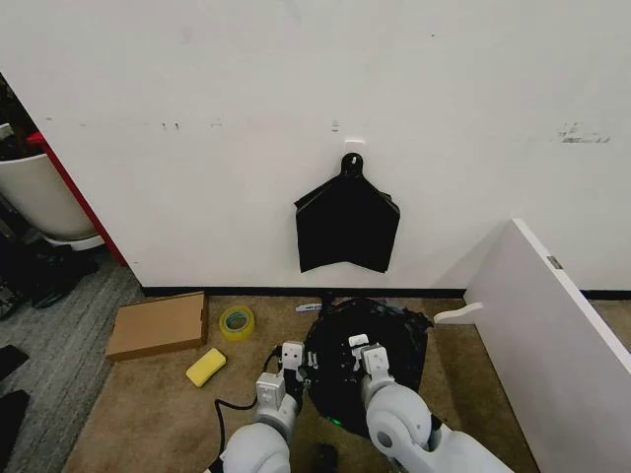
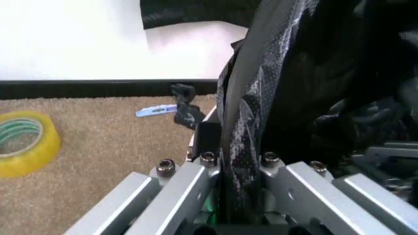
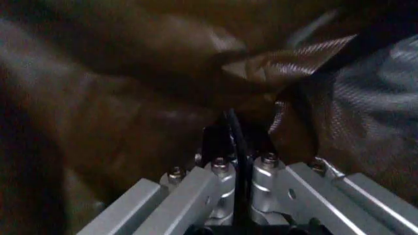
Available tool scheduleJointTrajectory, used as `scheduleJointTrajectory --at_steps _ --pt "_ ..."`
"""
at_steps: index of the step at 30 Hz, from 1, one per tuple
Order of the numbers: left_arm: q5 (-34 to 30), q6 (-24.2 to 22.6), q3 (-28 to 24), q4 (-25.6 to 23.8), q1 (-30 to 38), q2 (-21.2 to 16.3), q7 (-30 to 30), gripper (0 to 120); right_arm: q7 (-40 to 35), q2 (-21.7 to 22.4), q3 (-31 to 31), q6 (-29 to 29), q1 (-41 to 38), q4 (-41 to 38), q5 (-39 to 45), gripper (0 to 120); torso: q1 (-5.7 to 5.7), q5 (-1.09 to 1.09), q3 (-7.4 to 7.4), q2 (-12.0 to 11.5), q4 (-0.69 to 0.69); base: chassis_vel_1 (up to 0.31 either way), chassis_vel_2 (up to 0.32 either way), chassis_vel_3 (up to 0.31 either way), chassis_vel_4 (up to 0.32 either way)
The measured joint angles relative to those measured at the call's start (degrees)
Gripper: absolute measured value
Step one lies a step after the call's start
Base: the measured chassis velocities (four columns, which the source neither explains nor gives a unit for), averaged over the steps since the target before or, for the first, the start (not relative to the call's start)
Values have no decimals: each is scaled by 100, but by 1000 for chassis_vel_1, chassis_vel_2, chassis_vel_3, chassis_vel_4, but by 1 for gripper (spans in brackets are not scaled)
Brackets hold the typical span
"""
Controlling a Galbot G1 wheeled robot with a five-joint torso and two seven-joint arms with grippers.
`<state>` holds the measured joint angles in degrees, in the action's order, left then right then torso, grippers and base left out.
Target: Place the garbage bag over the trash bin.
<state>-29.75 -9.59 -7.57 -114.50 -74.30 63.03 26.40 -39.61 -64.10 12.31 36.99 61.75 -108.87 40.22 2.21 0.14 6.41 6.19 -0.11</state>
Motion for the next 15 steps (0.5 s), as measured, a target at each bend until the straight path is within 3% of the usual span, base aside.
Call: scheduleJointTrajectory --at_steps 15 --pt "35 1 75 -199 -135 -204 -150 0 57 -186 313 -30 -335 857 -199 0 0 1 0 0 0 0 0 0 0"
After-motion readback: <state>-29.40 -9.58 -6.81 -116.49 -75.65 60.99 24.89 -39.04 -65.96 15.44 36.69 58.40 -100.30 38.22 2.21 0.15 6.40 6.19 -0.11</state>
